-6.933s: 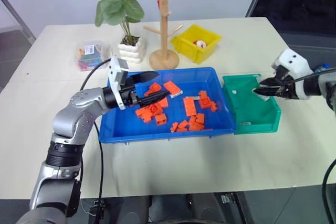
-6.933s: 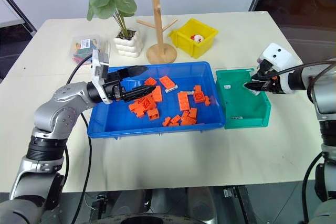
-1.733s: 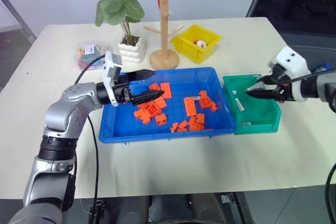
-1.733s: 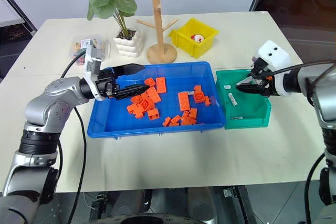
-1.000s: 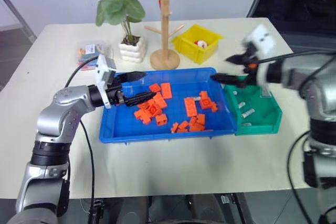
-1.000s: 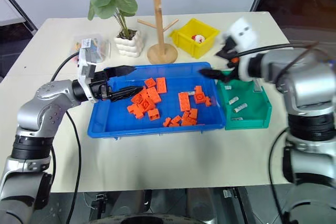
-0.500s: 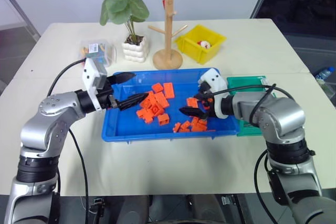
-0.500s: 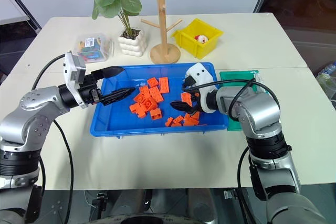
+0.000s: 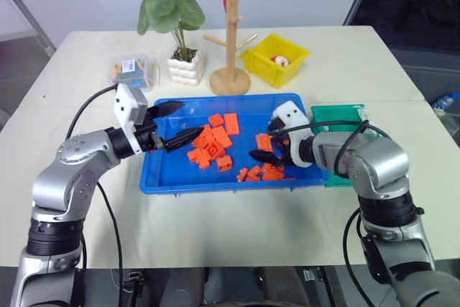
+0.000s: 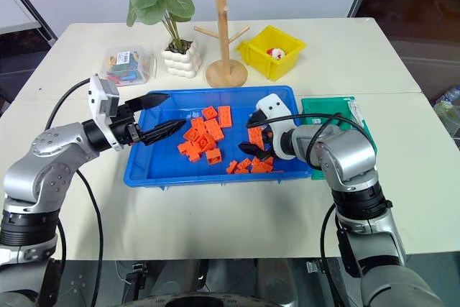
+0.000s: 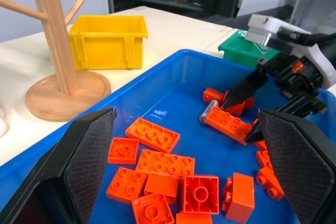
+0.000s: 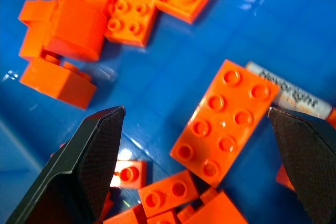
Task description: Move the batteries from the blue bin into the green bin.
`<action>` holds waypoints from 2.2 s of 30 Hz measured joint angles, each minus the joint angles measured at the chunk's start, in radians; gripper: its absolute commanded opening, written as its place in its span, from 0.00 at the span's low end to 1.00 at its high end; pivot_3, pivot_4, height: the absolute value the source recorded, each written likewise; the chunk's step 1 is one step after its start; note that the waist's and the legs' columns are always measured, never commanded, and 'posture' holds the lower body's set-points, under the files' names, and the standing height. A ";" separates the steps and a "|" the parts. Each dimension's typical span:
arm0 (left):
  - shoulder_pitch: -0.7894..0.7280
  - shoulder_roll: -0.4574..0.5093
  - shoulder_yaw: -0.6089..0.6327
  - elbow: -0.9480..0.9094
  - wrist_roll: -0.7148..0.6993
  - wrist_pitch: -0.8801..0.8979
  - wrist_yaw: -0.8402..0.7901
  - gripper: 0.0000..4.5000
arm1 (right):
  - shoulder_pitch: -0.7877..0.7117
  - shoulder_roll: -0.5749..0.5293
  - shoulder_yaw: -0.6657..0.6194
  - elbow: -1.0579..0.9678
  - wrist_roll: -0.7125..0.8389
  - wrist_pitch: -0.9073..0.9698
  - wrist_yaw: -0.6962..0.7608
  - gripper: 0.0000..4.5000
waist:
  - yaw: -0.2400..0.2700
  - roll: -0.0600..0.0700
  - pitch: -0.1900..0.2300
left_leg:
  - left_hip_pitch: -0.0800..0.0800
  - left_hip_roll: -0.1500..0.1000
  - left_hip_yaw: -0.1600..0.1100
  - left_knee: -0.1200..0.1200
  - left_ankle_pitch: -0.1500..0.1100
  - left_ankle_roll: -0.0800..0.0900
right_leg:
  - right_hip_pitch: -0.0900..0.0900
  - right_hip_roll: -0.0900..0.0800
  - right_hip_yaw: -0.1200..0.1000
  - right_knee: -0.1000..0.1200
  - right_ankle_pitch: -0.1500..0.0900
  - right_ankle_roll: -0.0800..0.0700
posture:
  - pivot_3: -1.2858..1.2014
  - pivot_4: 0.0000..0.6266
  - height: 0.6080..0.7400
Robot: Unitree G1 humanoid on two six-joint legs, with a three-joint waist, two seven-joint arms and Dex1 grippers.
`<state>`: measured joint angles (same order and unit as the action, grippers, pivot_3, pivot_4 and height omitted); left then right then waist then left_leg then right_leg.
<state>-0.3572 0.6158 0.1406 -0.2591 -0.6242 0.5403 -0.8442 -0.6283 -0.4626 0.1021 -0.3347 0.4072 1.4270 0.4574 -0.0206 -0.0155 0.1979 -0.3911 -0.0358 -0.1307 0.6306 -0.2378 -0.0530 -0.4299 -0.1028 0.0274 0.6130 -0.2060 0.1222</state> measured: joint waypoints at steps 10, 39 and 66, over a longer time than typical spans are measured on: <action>0.008 -0.010 0.000 0.000 0.001 -0.005 0.012 1.00 | 0.004 -0.001 0.011 0.022 -0.001 -0.024 -0.020 0.99 | 0.001 0.000 0.000 | 0.000 0.000 0.000 0.000 0.000 0.000 | 0.000 0.000 0.000 0.000 0.000 0.000 | 0.52 0.24 1.00; 0.018 -0.012 0.012 -0.010 0.000 -0.020 0.038 1.00 | -0.160 0.082 0.128 0.059 0.033 -0.081 0.047 0.36 | 0.002 0.000 0.000 | 0.000 0.000 0.000 0.000 0.000 0.000 | 0.000 0.000 0.000 -0.001 0.000 0.000 | 0.52 0.24 1.00; -0.049 0.118 -0.097 -0.024 -0.081 0.103 -0.159 1.00 | -0.218 -0.214 0.335 0.505 -0.255 -0.706 0.435 0.99 | -0.024 0.000 0.000 | 0.000 0.000 0.000 -0.001 0.000 0.000 | 0.000 0.000 0.000 -0.001 0.000 0.000 | 0.52 0.24 1.00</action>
<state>-0.4060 0.7334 0.0439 -0.2831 -0.7048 0.6429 -1.0027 -0.8461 -0.6768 0.4376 0.1705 0.1520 0.7208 0.8926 -0.0445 -0.0160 0.1980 -0.3908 -0.0353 -0.1303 0.6301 -0.2378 -0.0529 -0.4295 -0.1024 0.0272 0.6124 -0.2062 0.1223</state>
